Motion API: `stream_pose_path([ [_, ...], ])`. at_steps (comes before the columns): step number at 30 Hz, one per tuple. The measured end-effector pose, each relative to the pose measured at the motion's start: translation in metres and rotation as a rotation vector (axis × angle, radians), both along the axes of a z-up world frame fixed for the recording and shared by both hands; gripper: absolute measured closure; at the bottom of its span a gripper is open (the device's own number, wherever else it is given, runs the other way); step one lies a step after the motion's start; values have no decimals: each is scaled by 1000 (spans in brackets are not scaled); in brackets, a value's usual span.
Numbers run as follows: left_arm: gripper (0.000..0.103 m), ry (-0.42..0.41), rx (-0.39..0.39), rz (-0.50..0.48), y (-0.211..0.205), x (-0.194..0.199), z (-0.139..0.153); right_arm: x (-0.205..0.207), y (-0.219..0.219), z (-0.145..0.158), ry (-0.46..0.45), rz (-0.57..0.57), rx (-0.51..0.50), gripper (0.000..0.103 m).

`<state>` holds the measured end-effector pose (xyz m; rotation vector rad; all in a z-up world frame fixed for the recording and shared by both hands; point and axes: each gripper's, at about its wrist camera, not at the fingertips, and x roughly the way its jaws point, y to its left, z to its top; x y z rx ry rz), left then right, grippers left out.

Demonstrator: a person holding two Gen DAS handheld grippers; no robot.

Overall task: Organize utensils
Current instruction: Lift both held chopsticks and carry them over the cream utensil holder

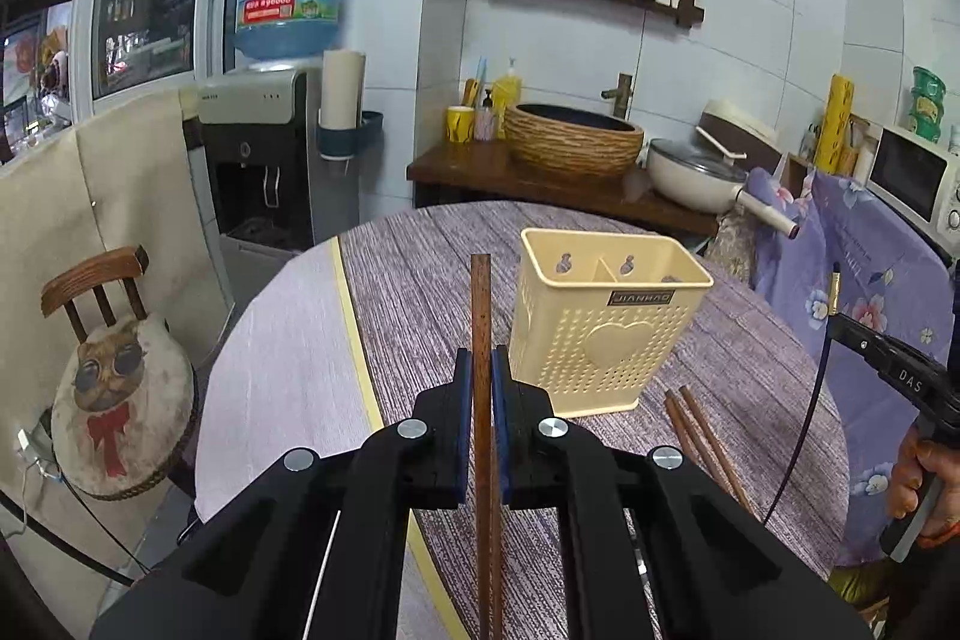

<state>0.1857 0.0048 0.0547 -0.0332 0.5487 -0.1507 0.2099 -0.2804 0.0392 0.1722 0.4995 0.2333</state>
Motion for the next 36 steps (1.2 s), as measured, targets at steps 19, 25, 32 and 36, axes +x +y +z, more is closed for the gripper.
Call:
stream_pose_path([
  [19, 96, -52, -19, 22, 11, -12, 12, -8, 4, 16, -35, 11, -29, 95],
  [25, 96, -73, -20, 23, 13, -13, 20, -6, 7, 26, -57, 22, -34, 95],
  [32, 96, -123, -37, 2, 7, -5, 48, 9, 13, 51, -96, 41, 21, 95],
  [36, 96, -174, -68, -31, 1, 8, 83, 19, 21, 87, -161, 59, 48, 95],
])
